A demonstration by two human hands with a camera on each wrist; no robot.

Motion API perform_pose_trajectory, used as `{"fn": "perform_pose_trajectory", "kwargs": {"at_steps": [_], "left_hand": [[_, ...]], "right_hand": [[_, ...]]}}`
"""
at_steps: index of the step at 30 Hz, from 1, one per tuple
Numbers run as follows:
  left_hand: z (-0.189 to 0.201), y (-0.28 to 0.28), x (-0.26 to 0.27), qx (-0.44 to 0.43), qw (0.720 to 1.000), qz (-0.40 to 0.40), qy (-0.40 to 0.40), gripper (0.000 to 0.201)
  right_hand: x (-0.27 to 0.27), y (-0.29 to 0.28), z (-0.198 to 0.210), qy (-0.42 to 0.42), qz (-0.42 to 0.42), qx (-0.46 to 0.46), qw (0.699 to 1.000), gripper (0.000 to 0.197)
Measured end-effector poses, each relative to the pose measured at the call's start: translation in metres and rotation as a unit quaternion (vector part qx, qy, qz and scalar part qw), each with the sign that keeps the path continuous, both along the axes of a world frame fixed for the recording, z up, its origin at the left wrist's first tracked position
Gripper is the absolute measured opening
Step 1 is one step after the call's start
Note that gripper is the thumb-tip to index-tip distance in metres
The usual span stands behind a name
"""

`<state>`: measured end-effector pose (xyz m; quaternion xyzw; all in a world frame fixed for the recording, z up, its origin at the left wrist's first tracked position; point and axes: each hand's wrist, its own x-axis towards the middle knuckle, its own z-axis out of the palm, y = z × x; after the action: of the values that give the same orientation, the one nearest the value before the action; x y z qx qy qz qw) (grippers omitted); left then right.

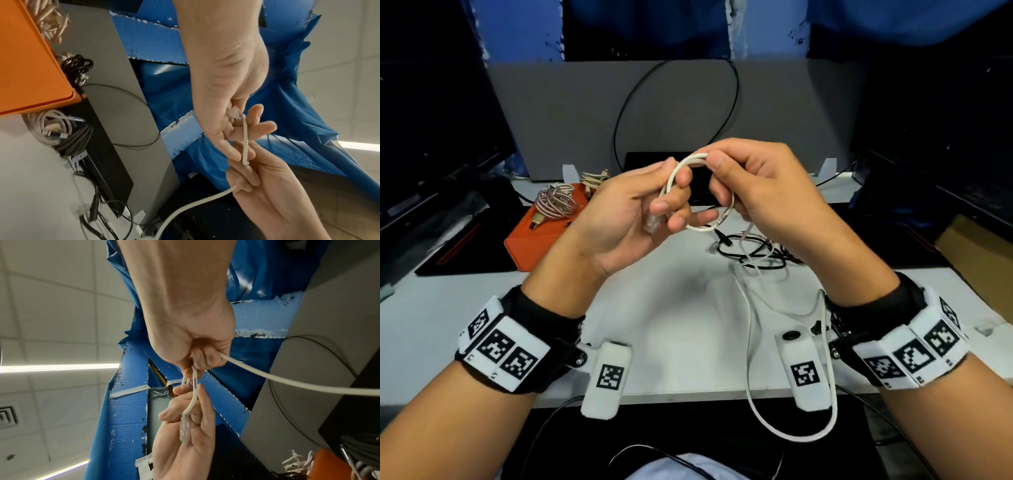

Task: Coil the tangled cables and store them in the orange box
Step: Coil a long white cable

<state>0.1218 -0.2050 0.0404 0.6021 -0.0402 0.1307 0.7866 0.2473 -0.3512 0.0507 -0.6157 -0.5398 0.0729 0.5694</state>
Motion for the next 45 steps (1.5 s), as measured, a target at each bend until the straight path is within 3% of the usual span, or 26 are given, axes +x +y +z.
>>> {"fn": "perform_pose_trajectory", "kwargs": {"at_steps": [3, 6, 12, 17, 20, 25, 31, 36, 38, 42, 45], "left_hand": [[0.0, 0.0, -0.001, 0.013, 1.0, 0.018, -0.014, 0.032], [-0.001, 0.0, -0.002, 0.024, 0.999, 0.017, -0.027, 0.033], [0.001, 0.003, -0.006, 0.08, 0.997, 0.003, 0.011, 0.041], [0.008, 0.009, -0.02, 0.195, 0.98, -0.021, 0.003, 0.032], [0.009, 0.004, -0.021, 0.191, 0.981, -0.009, -0.013, 0.03], [0.017, -0.014, -0.017, 0.178, 0.979, 0.096, 0.006, 0.035], [0.014, 0.004, -0.021, 0.187, 0.982, 0.018, -0.003, 0.035], [0.015, 0.002, -0.021, 0.156, 0.987, 0.001, -0.041, 0.03], [0.017, 0.002, -0.019, 0.132, 0.988, 0.046, -0.067, 0.03], [0.018, 0.004, -0.015, -0.003, 0.984, 0.111, -0.141, 0.035], [0.012, -0.001, -0.008, 0.007, 0.983, 0.134, -0.125, 0.037]], "right_hand": [[-0.003, -0.003, 0.002, 0.05, -0.014, 0.037, 0.998, 0.029], [-0.005, -0.001, 0.003, 0.112, 0.003, 0.016, 0.994, 0.031], [-0.001, -0.009, 0.005, -0.037, -0.01, -0.055, 0.998, 0.028], [-0.001, -0.012, 0.009, -0.044, 0.035, -0.063, 0.996, 0.027], [0.0, -0.01, 0.008, -0.063, 0.009, -0.044, 0.997, 0.025], [-0.001, -0.002, 0.0, -0.081, -0.01, -0.033, 0.996, 0.026], [-0.003, -0.001, -0.001, -0.076, 0.006, -0.007, 0.997, 0.024], [-0.005, -0.001, 0.001, -0.036, -0.069, 0.067, 0.995, 0.023], [-0.005, 0.005, -0.006, -0.023, -0.059, 0.012, 0.998, 0.024], [-0.016, 0.018, -0.026, -0.018, 0.001, -0.183, 0.983, 0.033], [-0.028, 0.019, -0.034, -0.041, 0.06, -0.277, 0.958, 0.033]]}}
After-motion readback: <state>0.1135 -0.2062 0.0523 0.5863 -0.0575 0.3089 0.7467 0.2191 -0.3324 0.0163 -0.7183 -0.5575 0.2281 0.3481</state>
